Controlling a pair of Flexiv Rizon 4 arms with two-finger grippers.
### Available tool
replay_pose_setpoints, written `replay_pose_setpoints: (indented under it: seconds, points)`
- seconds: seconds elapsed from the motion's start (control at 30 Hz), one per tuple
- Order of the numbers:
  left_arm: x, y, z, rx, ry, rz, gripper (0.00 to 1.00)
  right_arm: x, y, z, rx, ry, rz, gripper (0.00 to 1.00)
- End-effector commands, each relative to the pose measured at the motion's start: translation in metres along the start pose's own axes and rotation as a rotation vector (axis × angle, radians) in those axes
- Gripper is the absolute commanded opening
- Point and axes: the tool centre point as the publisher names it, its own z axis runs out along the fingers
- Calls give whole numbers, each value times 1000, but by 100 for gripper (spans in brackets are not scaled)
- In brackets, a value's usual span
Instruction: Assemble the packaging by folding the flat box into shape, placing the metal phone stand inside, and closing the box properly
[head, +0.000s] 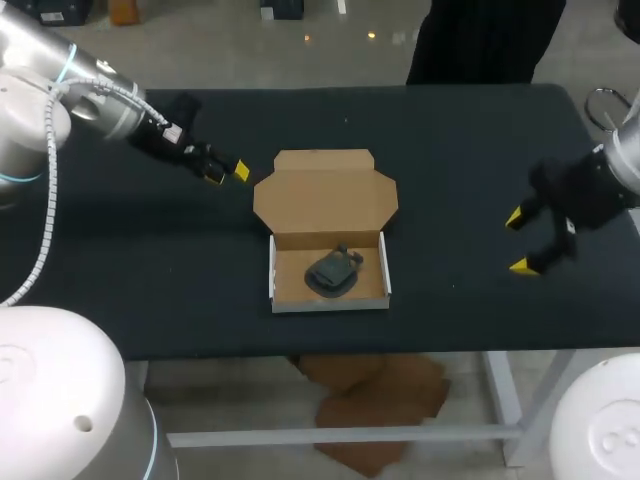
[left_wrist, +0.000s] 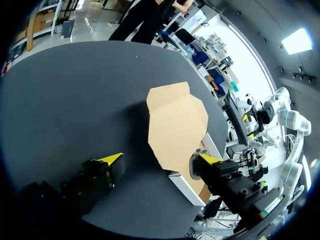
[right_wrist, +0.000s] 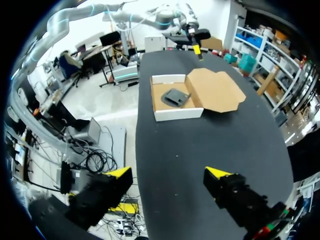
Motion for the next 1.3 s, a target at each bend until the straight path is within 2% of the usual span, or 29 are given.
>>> replay_pose_setpoints:
  seconds: [0.03, 0.6, 0.7, 0.97, 1.3]
  points:
    - [-9, -3, 10, -3, 30, -6, 100, -14, 11, 1, 32, 69, -9, 100]
    - [-22, -5, 33, -4, 157, -40, 99, -43, 40, -1, 95, 98, -94, 100]
    - [-23, -5, 37, -7, 211, -41, 96, -48, 46, -1, 103, 102, -108, 100]
    - [-19, -6, 50, -12, 263, -31, 87, -63, 63, -1, 127, 110, -148, 100]
    - [-13, -7, 63, -5, 328, -26, 84, -81, 79, 6, 153, 137, -180, 100]
